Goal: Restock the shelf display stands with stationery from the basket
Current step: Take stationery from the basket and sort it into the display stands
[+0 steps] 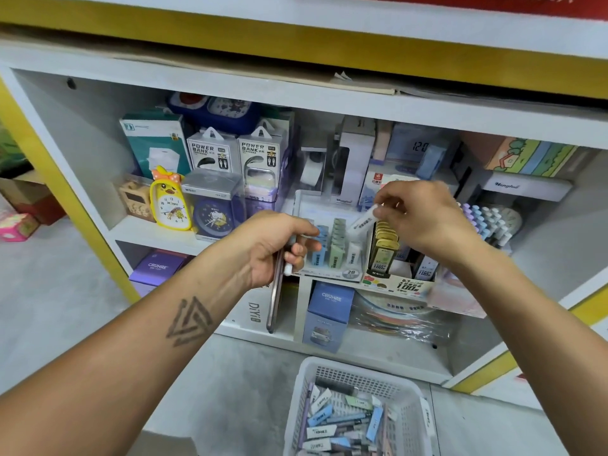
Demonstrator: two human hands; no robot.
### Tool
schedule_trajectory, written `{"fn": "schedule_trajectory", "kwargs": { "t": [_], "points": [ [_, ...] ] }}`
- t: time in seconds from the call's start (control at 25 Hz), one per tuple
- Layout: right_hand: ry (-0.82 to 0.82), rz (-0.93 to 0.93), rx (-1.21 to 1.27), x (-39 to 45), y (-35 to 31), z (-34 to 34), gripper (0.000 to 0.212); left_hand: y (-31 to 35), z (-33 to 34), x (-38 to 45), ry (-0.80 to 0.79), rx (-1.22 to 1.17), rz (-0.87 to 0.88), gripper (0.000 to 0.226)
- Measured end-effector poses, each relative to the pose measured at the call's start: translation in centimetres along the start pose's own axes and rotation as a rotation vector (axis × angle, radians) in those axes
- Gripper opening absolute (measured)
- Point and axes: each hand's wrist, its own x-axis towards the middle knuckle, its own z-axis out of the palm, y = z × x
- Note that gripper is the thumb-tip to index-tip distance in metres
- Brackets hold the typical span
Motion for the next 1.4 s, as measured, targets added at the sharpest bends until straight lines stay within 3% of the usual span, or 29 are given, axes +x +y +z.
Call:
{"fn": "schedule_trajectory", "kwargs": {
  "t": [0.08, 0.24, 0.52, 0.76, 1.08, 1.32, 1.4],
  "points": [
    [0.079, -0.062, -0.097, 0.0, -0.2, 0.5, 0.011, 0.0, 0.2, 0.1, -0.004, -0.004, 0.001, 0.025],
    [0.027, -0.078, -0.238, 0.1, -0.2, 2.5, 0.014, 0.1, 0.5, 0.2, -0.013, -0.016, -0.003, 0.018],
    [0.013, -0.080, -0.236, 0.9, -0.2, 3.9, 0.013, 0.3, 0.0, 0.2, -0.004, -0.022, -0.006, 0.028],
    [-0.041, -0.074, -0.257, 0.9, -0.1, 4.6, 0.012, 0.4, 0.0, 0.1, -0.019, -0.028, -0.014, 0.017],
    [-0.121, -0.078, -0.279, 0.9, -0.8, 4.5, 0.013, 0.6, 0.0, -0.3, -0.006, -0.037, -0.017, 0.018],
    [-0.235, -0.177, -0.550, 0.7, -1.1, 5.2, 0.022, 0.7, 0.4, -0.5, 0.009, -0.083, -0.010, 0.011],
    [-0.198, -0.190, -0.394, 0.5, -1.5, 4.5, 0.021, 0.9, 0.8, -0.2, 0.056, -0.156, 0.038, 0.011]
  ]
}}
